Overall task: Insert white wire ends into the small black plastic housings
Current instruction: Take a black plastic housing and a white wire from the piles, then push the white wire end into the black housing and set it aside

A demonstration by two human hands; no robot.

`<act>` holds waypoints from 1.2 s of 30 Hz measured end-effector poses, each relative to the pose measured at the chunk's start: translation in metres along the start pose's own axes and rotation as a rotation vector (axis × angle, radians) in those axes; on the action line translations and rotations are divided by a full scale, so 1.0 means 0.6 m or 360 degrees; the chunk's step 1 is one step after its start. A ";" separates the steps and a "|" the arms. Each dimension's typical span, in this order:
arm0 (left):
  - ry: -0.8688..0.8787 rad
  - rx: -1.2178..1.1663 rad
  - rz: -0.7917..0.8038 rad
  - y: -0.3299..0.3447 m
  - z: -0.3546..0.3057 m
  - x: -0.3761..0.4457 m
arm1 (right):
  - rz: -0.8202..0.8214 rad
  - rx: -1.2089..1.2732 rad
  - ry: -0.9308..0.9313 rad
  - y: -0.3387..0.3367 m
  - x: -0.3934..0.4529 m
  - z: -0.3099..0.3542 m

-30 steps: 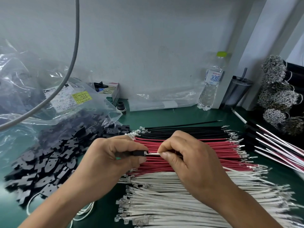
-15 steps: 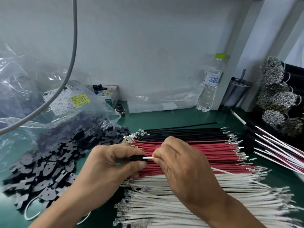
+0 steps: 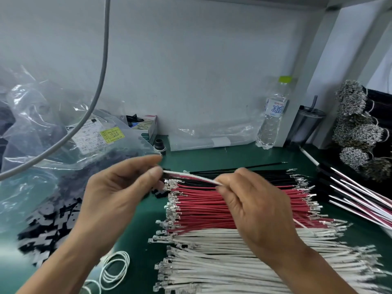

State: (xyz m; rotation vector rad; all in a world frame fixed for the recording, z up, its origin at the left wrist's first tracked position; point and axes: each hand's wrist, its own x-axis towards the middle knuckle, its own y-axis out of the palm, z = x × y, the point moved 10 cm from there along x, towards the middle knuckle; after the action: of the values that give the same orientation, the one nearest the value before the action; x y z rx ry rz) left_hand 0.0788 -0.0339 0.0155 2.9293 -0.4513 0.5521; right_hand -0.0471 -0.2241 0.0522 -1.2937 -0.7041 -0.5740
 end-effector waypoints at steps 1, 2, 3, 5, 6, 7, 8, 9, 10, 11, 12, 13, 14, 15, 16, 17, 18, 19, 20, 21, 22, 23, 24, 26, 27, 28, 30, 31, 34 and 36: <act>-0.0012 0.0067 -0.0065 -0.016 0.004 0.004 | -0.0110 -0.0024 -0.0014 -0.019 0.004 -0.002; -0.0013 0.0186 -0.0122 -0.031 0.006 0.008 | -0.0239 -0.0029 -0.0031 -0.042 0.009 -0.003; 0.0024 0.0404 -0.0175 -0.045 0.005 0.011 | -0.0355 -0.0017 -0.0050 -0.066 0.013 -0.005; 0.0265 0.1162 -0.0197 -0.049 -0.004 0.012 | -0.0495 -0.0013 -0.0076 -0.107 0.022 -0.011; 0.0393 0.1521 -0.0152 -0.036 -0.005 0.009 | -0.0515 -0.0041 -0.0061 -0.127 0.027 -0.020; 0.0462 0.1739 -0.0071 -0.021 0.002 0.007 | -0.0506 -0.0088 -0.0033 -0.145 0.034 -0.032; 0.0453 0.1865 0.0027 -0.011 0.015 0.008 | -0.0470 -0.0151 0.0017 -0.160 0.041 -0.055; 0.0424 0.1945 0.0105 -0.006 0.027 0.009 | -0.0417 -0.0235 0.0092 -0.174 0.044 -0.089; 0.0403 0.2005 0.0159 -0.002 0.034 0.010 | -0.0360 -0.0332 0.0196 -0.189 0.043 -0.131; 0.0376 0.2055 0.0202 0.000 0.040 0.012 | -0.0304 -0.0428 0.0313 -0.205 0.036 -0.180; 0.0365 0.2105 0.0227 0.002 0.045 0.013 | -0.0249 -0.0535 0.0415 -0.220 0.023 -0.234; 0.0351 0.2148 0.0244 0.003 0.048 0.015 | -0.0184 -0.0653 0.0499 -0.233 0.004 -0.291; 0.0315 0.2174 0.0254 0.003 0.052 0.017 | -0.0091 -0.0786 0.0583 -0.240 -0.022 -0.352; 0.0272 0.2195 0.0259 0.003 0.057 0.020 | 0.0017 -0.0883 0.0674 -0.243 -0.051 -0.411; 0.0246 0.2216 0.0250 0.003 0.059 0.022 | 0.0128 -0.0954 0.0730 -0.241 -0.083 -0.465; 0.0228 0.2230 0.0237 0.002 0.061 0.023 | 0.0250 -0.1010 0.0782 -0.232 -0.115 -0.512; 0.0212 0.2237 0.0227 0.001 0.063 0.024 | 0.0364 -0.1071 0.0842 -0.221 -0.148 -0.554; 0.0196 0.2246 0.0225 0.000 0.066 0.024 | 0.0478 -0.1098 0.0876 -0.208 -0.176 -0.582; 0.0186 0.2263 0.0227 -0.001 0.068 0.024 | 0.0551 -0.1099 0.0903 -0.196 -0.196 -0.596; 0.0172 0.2281 0.0228 -0.002 0.071 0.024 | 0.0591 -0.1071 0.0954 -0.186 -0.209 -0.599; 0.0152 0.2297 0.0226 -0.003 0.074 0.025 | 0.0574 -0.1054 0.1015 -0.183 -0.211 -0.591; 0.0143 0.2308 0.0226 -0.005 0.075 0.026 | 0.0494 -0.1050 0.1091 -0.189 -0.203 -0.575; 0.0161 0.2318 0.0229 -0.003 0.074 0.026 | 0.0404 -0.1044 0.1124 -0.196 -0.187 -0.554; 0.0245 0.2339 0.0196 0.001 0.066 0.026 | 0.0227 -0.1013 0.1028 -0.203 -0.138 -0.491; 0.0269 0.2324 0.0154 0.001 0.061 0.025 | 0.0159 -0.0940 0.0943 -0.198 -0.109 -0.449; 0.0261 0.2279 0.0102 -0.002 0.056 0.026 | 0.0128 -0.0809 0.0849 -0.185 -0.079 -0.401; 0.0210 0.2137 -0.0019 -0.012 0.049 0.027 | 0.0187 -0.0425 0.0689 -0.130 -0.021 -0.312; 0.0211 0.2065 -0.0072 -0.015 0.046 0.026 | 0.0285 -0.0223 0.0615 -0.090 0.003 -0.272; 0.0322 0.1906 -0.0125 -0.013 0.035 0.019 | 0.0721 0.0240 0.0510 0.046 0.046 -0.172; 0.0350 0.1868 -0.0128 -0.013 0.028 0.017 | 0.0886 0.0361 0.0465 0.120 0.055 -0.129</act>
State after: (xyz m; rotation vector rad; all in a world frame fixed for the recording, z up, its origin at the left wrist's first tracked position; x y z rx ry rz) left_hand 0.0959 -0.0323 0.0031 3.8018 0.0959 1.5320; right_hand 0.0385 -0.2860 0.0200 -1.0985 -0.1434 -0.2107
